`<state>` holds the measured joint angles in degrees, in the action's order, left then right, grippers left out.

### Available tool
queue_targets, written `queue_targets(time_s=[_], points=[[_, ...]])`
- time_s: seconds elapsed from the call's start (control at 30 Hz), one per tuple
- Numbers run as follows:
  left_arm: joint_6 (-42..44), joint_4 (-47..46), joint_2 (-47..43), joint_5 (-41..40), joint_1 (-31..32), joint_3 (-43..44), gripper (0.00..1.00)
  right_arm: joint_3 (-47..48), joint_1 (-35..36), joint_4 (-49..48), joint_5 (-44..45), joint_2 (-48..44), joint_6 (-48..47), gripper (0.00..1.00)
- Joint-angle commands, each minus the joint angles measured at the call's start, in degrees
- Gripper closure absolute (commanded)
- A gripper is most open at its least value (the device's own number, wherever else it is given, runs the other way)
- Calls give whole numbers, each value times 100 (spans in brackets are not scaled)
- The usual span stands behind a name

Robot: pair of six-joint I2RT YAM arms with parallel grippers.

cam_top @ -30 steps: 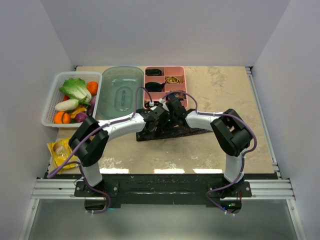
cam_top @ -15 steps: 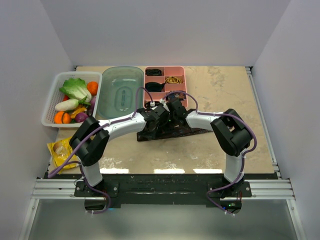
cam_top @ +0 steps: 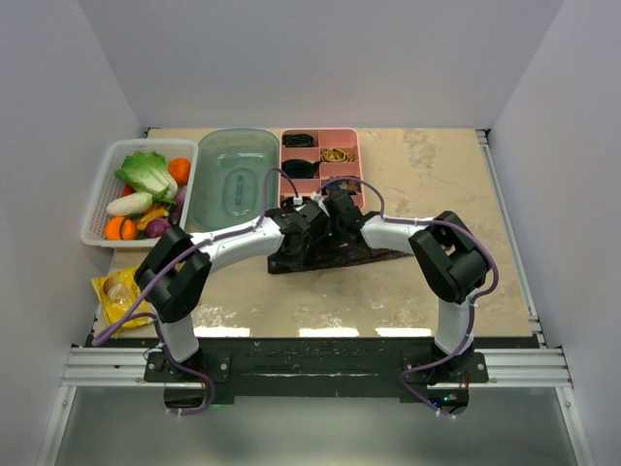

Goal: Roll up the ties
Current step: Roll the tie at the center of the board.

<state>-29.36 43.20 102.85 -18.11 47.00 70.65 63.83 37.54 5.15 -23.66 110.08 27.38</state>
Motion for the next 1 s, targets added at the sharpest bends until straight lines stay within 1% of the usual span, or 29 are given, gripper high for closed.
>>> queue_targets(time_s=[0.0, 0.13, 0.23, 0.6, 0.97], points=[[-8, -382, -274, 386, 55, 221, 60, -46, 25, -67, 54, -119, -83, 100], [-60, -611, -344, 746, 55, 168, 60, -64, 8, -75, 63, -127, -92, 100], [-104, -690, -266, 844, 55, 133, 60, -73, 16, -84, 46, -101, -101, 100], [-263, -541, 121, 721, 55, 54, 60, -108, 8, -84, 46, -180, -110, 100], [-439, -629, 104, 765, 28, -183, 58, -64, 17, 13, 63, -514, -136, 100]])
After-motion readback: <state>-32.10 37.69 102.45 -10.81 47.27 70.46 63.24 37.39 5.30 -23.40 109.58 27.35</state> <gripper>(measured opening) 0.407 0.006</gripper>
